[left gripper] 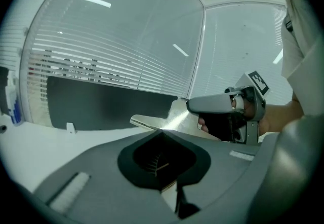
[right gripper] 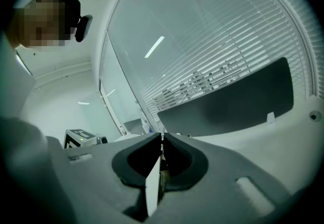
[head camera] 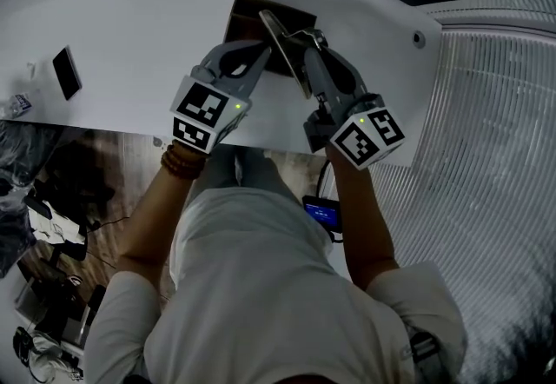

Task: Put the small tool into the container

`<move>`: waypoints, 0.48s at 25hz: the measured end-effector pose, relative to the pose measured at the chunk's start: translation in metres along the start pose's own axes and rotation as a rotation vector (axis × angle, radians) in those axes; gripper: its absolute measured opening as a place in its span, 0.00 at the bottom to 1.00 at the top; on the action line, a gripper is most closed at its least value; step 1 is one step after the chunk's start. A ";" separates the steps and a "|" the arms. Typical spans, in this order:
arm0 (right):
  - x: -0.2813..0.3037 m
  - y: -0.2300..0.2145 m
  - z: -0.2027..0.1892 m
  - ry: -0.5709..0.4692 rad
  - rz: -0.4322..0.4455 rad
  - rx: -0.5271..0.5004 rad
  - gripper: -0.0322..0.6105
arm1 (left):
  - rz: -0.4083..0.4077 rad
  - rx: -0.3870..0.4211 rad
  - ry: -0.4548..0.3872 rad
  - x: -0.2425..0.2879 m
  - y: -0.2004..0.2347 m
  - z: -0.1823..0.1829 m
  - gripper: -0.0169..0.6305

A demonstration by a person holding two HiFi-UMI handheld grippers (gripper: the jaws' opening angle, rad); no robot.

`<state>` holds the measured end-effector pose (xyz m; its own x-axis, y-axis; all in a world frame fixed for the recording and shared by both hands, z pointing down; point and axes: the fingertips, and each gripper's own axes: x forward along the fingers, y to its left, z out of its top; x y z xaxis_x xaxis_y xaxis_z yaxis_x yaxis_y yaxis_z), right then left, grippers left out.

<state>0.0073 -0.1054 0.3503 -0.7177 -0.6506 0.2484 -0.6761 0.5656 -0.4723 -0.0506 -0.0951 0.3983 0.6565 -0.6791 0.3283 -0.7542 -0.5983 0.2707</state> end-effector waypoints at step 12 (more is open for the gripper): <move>0.027 0.019 -0.004 0.055 0.077 -0.159 0.07 | 0.030 -0.030 0.000 -0.014 0.023 -0.008 0.03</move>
<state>-0.0256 -0.1108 0.3517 -0.7736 -0.5760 0.2641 -0.6333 0.6888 -0.3527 -0.0773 -0.0956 0.4076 0.6335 -0.6966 0.3368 -0.7737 -0.5646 0.2875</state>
